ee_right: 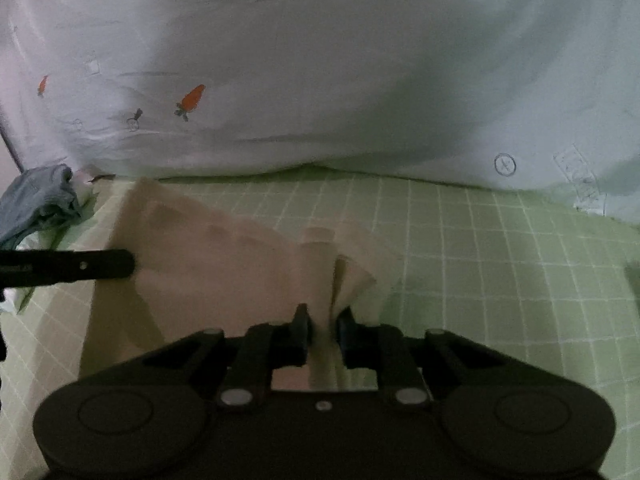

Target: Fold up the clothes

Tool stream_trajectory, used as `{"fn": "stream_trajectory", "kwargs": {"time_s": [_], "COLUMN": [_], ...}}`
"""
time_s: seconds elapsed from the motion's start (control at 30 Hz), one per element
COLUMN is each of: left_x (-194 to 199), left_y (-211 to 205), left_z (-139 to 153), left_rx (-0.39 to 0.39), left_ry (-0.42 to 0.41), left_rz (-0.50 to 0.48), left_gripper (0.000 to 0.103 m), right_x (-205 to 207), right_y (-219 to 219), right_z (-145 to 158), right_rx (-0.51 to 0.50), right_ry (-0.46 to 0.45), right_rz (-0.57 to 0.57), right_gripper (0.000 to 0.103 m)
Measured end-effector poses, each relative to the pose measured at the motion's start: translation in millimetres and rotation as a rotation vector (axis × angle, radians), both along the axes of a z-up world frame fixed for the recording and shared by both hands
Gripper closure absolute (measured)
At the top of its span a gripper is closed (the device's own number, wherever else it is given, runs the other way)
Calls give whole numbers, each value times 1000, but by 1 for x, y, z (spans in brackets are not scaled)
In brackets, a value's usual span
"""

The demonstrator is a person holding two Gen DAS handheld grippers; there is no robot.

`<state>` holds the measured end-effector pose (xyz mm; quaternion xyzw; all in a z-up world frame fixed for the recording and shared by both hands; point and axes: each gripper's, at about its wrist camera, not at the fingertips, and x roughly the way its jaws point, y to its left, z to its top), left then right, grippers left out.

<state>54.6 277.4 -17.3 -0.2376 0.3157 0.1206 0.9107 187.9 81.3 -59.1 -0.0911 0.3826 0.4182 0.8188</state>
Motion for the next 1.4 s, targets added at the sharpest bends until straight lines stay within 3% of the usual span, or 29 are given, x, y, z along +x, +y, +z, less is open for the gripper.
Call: {"fn": "stream_trajectory", "kwargs": {"time_s": [0.07,0.17,0.2,0.23,0.27,0.33,0.43,0.53,0.63,0.73,0.8,0.83,0.9,0.93,0.97,1.03,1.07,1.1,1.13,1.23,1.27,1.4], "left_x": [1,1,2,3,3,3,-1,4,26,55,66,71,74,72,69,62,57,53,51,55,58,68], "left_y": [2,4,4,4,5,5,6,8,20,34,32,31,30,32,35,41,45,48,49,50,49,41], "left_z": [-2,-4,-5,-5,-5,-1,20,30,5,-42,-53,-59,-62,-59,-57,-56,-56,-56,-57,-65,-68,-75], "left_rx": [-12,-25,-25,-25,-24,-23,-29,26,39,-8,25,41,69,68,56,27,11,-5,-23,-54,-44,-7], "left_ry": [2,1,2,2,3,-10,-94,-132,-69,66,121,149,168,157,151,140,134,127,113,140,153,167], "left_rz": [4,8,10,11,12,18,25,33,49,91,73,63,63,75,93,125,140,150,141,94,82,60], "left_gripper": [99,99,98,98,99,99,99,99,99,98,97,97,91,86,75,47,21,14,12,12,12,7], "right_x": [6,19,23,26,28,28,19,22,39,62,71,73,72,70,69,71,73,75,77,77,75,68], "right_y": [1,-1,-2,-4,-5,-8,-14,-22,-13,10,23,27,29,28,27,21,17,14,12,8,11,26], "right_z": [-5,-14,-18,-20,-21,-16,4,20,14,-22,-44,-50,-51,-49,-47,-45,-46,-47,-48,-55,-56,-61], "right_rx": [-16,12,32,56,77,108,182,283,267,169,97,76,42,28,20,16,21,26,31,53,47,14], "right_ry": [28,104,130,153,170,158,91,68,58,77,91,90,60,36,22,26,54,85,117,175,172,127], "right_rz": [-31,-51,-56,-57,-60,-61,-55,-72,-102,-112,-129,-139,-169,-186,-195,-207,-213,-223,-236,-246,-241,-215], "right_gripper": [72,72,76,91,93,94,94,94,94,94,93,89,70,51,43,38,30,24,18,10,5,0]}}
